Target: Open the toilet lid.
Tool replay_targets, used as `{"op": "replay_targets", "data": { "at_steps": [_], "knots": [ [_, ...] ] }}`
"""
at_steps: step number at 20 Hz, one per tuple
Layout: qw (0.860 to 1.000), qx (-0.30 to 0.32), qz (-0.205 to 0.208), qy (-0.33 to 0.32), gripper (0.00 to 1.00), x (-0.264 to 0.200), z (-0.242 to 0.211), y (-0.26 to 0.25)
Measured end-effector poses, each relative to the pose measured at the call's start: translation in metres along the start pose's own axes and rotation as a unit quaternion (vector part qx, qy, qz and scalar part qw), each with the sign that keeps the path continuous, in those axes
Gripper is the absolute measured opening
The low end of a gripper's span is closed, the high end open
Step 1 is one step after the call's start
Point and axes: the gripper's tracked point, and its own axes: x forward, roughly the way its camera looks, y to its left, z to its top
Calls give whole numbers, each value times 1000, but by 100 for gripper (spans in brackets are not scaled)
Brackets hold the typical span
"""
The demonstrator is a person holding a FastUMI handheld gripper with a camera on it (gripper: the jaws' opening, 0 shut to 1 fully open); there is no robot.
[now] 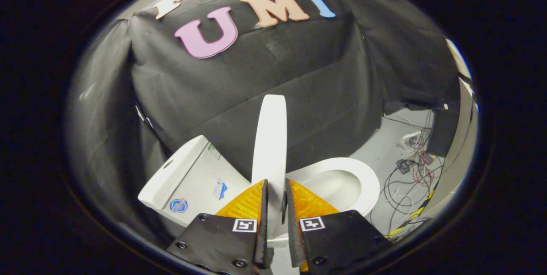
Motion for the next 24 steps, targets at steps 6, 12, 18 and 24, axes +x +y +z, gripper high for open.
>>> {"op": "replay_targets", "data": {
  "at_steps": [6, 12, 18, 24],
  "knots": [
    [999, -48, 3, 10, 22, -3, 2, 47],
    [998, -54, 17, -16, 22, -5, -1, 88],
    [995, -82, 61, -20, 22, 0, -11, 136],
    [990, -76, 120, -25, 23, 8, -26, 176]
  ]
}}
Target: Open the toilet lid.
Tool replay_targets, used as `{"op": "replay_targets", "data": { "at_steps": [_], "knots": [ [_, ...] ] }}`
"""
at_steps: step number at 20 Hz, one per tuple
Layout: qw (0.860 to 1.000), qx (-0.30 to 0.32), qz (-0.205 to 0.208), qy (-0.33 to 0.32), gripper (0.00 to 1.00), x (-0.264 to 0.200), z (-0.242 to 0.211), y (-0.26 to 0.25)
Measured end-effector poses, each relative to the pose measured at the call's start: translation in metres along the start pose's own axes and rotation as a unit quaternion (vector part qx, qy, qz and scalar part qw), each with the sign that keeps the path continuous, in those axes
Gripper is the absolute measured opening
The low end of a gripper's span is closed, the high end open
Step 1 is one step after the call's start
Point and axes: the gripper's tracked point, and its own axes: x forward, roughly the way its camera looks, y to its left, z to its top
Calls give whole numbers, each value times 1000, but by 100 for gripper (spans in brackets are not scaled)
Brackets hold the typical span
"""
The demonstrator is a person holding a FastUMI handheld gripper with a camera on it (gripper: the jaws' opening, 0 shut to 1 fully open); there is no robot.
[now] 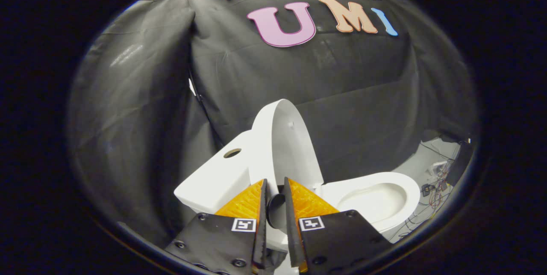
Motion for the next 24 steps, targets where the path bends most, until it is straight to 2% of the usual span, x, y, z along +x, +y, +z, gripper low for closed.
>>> {"op": "replay_targets", "data": {
  "at_steps": [4, 8, 13, 14, 17, 21, 24],
  "knots": [
    [999, -25, 27, 2, 26, 5, -8, 19],
    [997, -72, 29, 3, 28, 4, -13, 26],
    [995, -98, 31, -2, 30, 0, -15, 27],
    [994, -103, 39, -7, 31, -4, -11, 30],
    [991, -110, 67, -29, 45, -22, 4, 37],
    [983, -119, 111, -89, 50, -54, 43, 55],
    [977, -144, 101, -117, 51, -69, 75, 44]
  ]
}}
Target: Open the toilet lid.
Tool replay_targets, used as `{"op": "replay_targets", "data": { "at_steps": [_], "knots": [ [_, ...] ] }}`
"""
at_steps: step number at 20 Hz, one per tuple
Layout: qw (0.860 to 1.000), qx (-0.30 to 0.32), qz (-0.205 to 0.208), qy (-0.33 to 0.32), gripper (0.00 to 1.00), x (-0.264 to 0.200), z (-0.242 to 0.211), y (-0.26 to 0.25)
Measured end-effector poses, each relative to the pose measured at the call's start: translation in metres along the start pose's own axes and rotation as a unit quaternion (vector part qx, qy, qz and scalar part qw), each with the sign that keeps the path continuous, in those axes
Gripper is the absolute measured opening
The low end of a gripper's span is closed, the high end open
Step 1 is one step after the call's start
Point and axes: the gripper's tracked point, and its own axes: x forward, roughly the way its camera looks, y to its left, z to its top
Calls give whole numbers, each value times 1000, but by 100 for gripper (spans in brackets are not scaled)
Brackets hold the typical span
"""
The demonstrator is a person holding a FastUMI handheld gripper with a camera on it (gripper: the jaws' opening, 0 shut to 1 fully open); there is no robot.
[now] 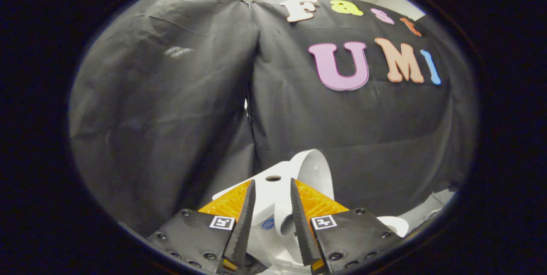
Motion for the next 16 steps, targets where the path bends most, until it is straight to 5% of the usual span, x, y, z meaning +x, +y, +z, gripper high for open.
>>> {"op": "replay_targets", "data": {
  "at_steps": [16],
  "knots": [
    [984, 2, -140, -114, 57, -84, 109, -226]
  ]
}}
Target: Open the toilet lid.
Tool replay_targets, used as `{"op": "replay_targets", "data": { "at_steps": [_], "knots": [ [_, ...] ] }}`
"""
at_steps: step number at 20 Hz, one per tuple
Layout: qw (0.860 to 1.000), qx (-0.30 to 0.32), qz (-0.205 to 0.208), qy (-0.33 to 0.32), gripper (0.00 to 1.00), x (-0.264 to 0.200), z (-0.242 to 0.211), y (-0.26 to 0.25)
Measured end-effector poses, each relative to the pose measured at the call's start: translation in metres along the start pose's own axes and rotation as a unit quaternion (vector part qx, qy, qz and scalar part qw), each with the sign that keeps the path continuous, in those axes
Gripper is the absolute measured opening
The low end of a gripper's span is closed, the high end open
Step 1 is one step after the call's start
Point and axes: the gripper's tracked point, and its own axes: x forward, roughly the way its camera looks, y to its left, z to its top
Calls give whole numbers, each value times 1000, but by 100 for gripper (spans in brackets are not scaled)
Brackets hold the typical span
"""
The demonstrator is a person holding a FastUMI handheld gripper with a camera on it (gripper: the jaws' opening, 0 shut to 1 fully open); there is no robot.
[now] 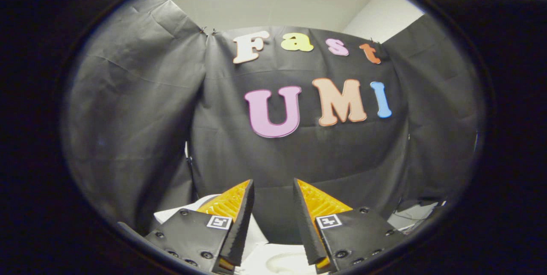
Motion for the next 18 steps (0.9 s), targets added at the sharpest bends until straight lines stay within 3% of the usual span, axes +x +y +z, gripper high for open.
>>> {"op": "replay_targets", "data": {
  "at_steps": [7, 10, 14, 18],
  "knots": [
    [999, -12, -8, -40, 57, -19, 21, -87],
    [999, -12, 15, -48, 57, -28, 23, -108],
    [999, -25, 19, -28, 66, -42, 3, -142],
    [997, -41, 54, -29, 75, -52, -9, -159]
  ]
}}
